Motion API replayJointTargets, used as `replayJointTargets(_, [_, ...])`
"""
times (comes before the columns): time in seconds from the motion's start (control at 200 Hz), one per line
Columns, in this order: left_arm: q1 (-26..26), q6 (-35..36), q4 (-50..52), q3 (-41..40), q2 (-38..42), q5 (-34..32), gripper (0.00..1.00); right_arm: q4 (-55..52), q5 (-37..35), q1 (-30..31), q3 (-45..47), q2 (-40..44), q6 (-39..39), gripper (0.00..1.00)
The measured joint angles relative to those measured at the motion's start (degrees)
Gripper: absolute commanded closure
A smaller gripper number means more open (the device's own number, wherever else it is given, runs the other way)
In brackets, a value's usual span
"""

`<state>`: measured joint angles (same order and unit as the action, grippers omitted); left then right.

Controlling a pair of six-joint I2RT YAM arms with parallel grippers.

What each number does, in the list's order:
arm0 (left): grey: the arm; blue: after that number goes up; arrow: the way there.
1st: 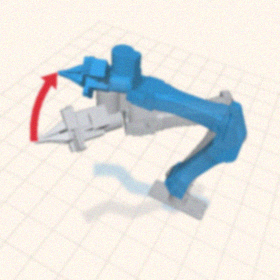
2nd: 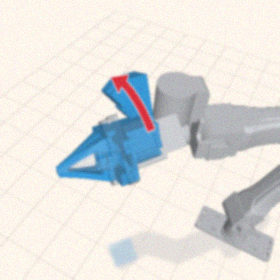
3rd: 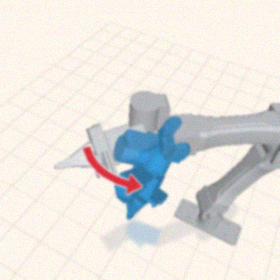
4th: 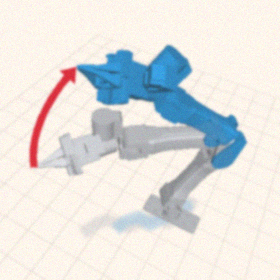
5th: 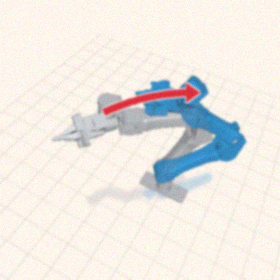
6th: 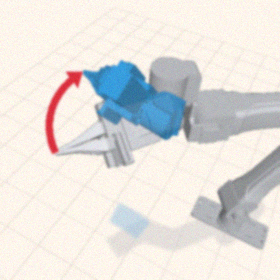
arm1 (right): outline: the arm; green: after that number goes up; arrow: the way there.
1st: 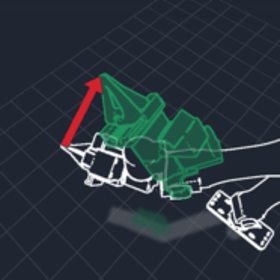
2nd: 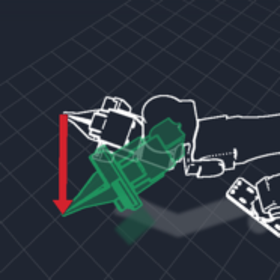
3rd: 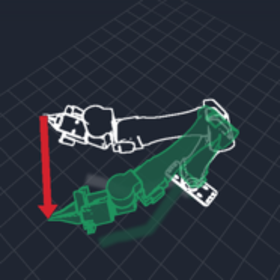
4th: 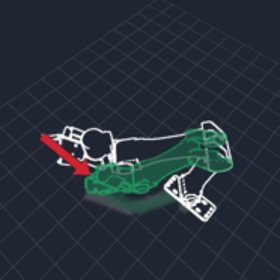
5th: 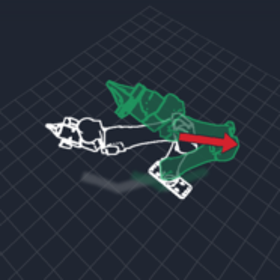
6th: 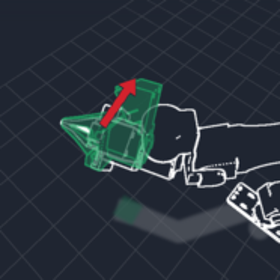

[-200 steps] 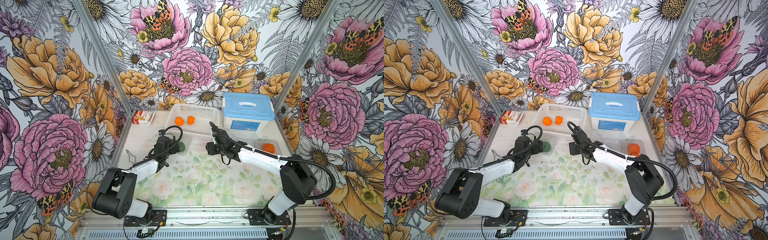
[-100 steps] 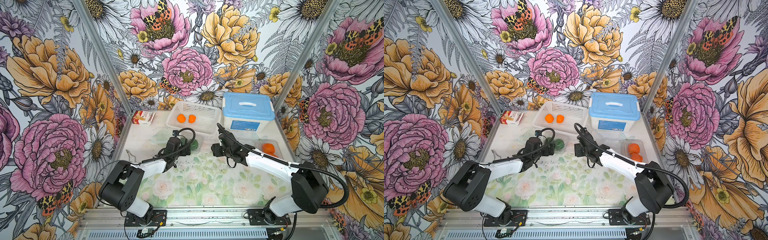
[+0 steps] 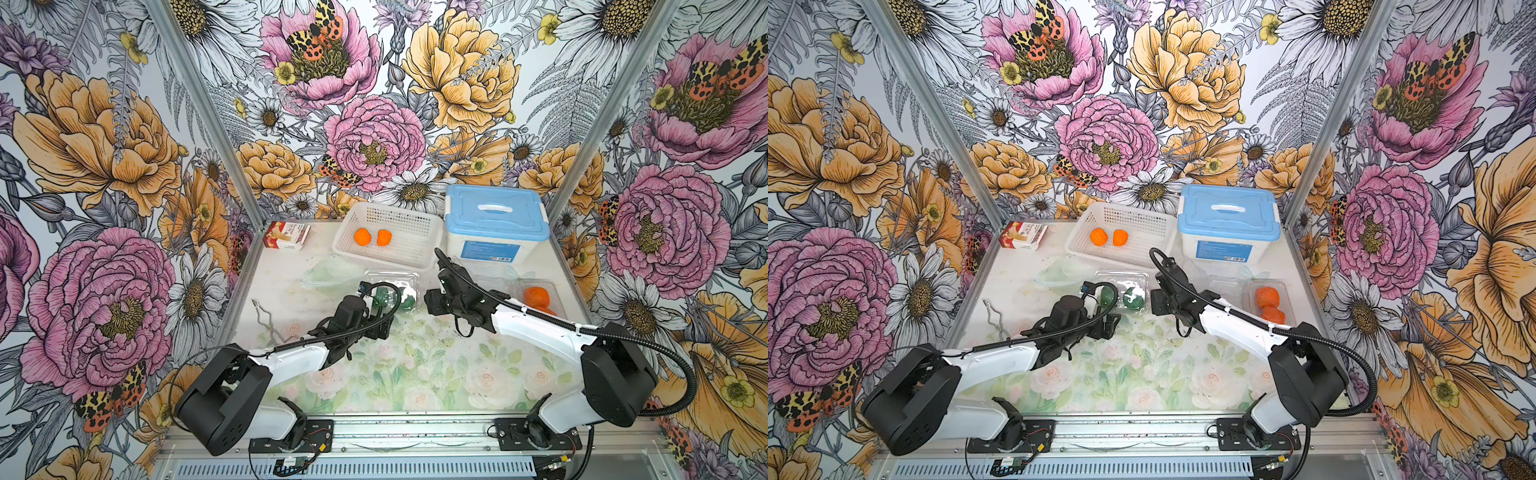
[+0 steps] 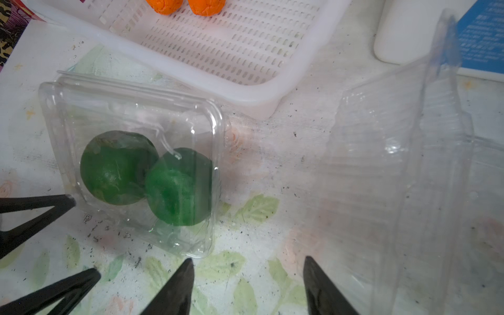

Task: Take oranges out of containers
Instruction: Move the packing box to the center of the board.

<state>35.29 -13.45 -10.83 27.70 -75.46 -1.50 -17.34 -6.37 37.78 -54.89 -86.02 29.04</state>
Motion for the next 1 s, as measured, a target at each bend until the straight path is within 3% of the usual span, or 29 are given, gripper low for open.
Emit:
replayJointTargets(0.345, [-2.99, 0.07, 2.36, -0.57, 9.20, -3.56, 0.01, 0.04, 0.04, -0.02, -6.32, -5.64, -0.22, 0.37])
replayJointTargets(0.586, [-8.20, -1.40, 0.74, -5.09, 9.86, -3.80, 0.01, 0.72, 0.76, -0.37, -12.41, -13.20, -0.66, 0.38])
replayJointTargets(1.001, [-8.59, -4.24, -0.11, -7.08, 10.56, -3.54, 0.01, 0.90, 1.31, 0.63, -12.59, -16.55, 0.04, 0.39])
